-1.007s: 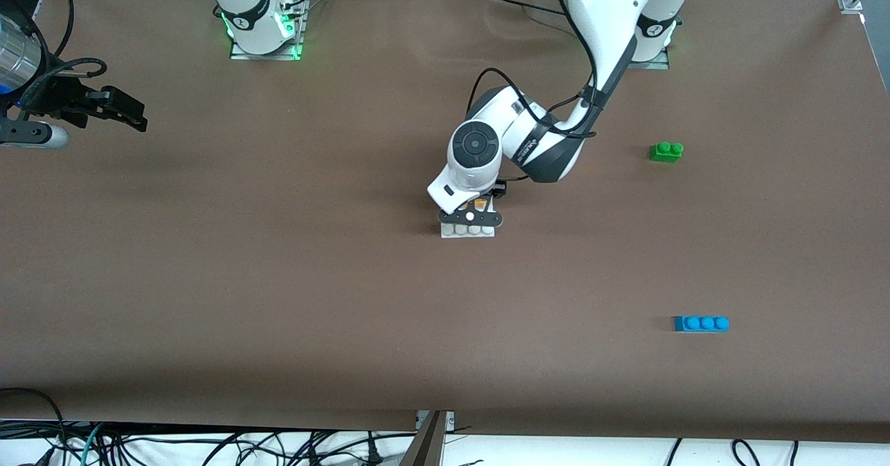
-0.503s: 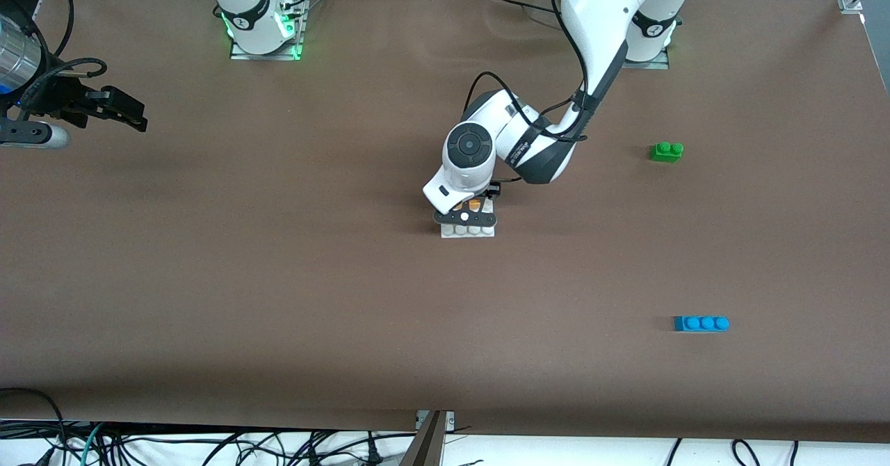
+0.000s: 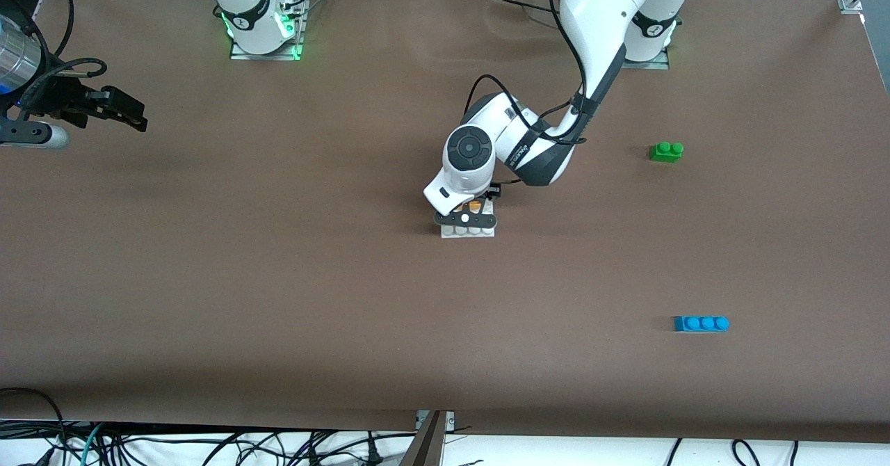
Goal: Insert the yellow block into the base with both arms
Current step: 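Lower the yellow block and press it onto the plate studs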
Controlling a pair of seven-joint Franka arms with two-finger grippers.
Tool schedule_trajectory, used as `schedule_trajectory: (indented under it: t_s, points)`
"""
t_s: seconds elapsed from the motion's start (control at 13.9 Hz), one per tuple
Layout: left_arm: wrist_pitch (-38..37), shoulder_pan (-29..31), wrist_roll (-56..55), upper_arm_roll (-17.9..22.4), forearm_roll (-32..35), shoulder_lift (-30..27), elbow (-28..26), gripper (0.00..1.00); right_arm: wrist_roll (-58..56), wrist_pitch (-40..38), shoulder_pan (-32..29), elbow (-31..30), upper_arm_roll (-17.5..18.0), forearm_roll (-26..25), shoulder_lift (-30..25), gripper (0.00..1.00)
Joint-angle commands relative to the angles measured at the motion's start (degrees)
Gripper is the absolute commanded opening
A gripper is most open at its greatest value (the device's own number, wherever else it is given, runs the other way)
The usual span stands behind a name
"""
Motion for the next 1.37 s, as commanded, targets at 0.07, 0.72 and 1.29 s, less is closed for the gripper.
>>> schedule_trajectory:
  t_s: [0.07, 0.72, 1.29]
  points:
    - [0.14, -0.76, -0.54, 0.67, 1.16, 0.61, 1.05, 0.29, -1.22, -1.21, -0.52, 1.16, 0.23, -0.01, 0.30, 0.99]
    - [0.14, -0.76, 0.07, 0.76, 1.78, 0.96, 1.05, 0.29, -1.22, -1.21, -0.52, 1.16, 0.23, -0.01, 0.30, 0.99]
    - [0.22, -0.85, -0.54, 0.58, 3.36, 1.49, 1.14, 0.32, -1.22, -1.21, -0.52, 1.16, 0.23, -0.01, 0.30, 0.99]
